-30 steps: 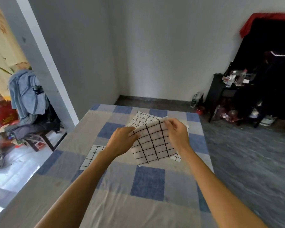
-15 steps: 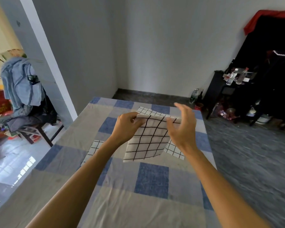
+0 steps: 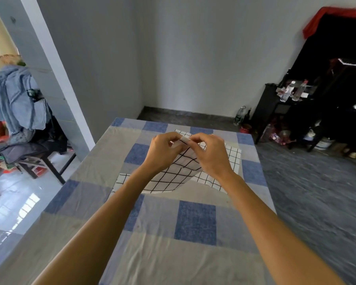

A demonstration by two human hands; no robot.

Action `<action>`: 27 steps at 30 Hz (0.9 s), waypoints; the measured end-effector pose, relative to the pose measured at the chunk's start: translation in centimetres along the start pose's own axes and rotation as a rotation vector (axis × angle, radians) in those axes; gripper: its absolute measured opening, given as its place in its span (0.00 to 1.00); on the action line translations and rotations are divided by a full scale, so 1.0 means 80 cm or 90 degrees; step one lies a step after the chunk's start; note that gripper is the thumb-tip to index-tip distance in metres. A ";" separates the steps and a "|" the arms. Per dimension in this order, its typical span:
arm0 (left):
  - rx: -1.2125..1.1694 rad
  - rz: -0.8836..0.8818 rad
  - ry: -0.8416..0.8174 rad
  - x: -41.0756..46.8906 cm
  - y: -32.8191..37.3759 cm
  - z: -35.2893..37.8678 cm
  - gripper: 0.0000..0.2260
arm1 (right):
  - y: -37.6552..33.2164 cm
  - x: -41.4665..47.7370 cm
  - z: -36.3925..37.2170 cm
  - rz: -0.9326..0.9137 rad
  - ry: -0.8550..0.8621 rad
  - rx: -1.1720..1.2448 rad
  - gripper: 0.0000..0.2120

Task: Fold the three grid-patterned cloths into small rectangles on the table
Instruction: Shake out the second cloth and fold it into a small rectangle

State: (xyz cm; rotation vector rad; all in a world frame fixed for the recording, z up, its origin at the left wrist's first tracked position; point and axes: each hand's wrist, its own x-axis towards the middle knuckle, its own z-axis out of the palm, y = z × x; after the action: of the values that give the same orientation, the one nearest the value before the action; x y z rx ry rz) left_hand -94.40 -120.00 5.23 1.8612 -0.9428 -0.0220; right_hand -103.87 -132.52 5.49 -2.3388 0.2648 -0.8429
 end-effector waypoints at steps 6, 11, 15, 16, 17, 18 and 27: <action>-0.006 0.012 -0.025 0.000 0.002 0.003 0.05 | -0.004 0.003 -0.006 0.051 0.004 0.094 0.07; 0.049 0.003 -0.058 0.000 -0.004 0.011 0.06 | 0.000 0.008 -0.013 0.100 0.030 0.144 0.07; 0.046 -0.005 -0.051 0.001 -0.003 0.017 0.06 | 0.003 0.011 -0.017 0.121 0.045 0.185 0.09; 0.045 -0.001 -0.049 0.002 -0.001 0.018 0.06 | 0.004 0.011 -0.017 0.124 0.046 0.189 0.10; 0.046 0.004 -0.048 0.002 0.000 0.019 0.05 | 0.004 0.011 -0.017 0.126 0.046 0.193 0.11; 0.048 0.008 -0.046 0.003 0.001 0.019 0.05 | 0.005 0.011 -0.017 0.127 0.046 0.195 0.12; 0.037 0.007 -0.033 0.001 0.002 0.027 0.03 | 0.004 0.008 -0.020 0.124 0.045 0.217 0.09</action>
State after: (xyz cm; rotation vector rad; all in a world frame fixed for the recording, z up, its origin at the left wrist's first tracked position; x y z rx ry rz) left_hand -95.37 -121.75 4.31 1.9173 -0.9976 -0.0364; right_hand -104.35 -133.80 6.57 -1.9364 0.3441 -0.8061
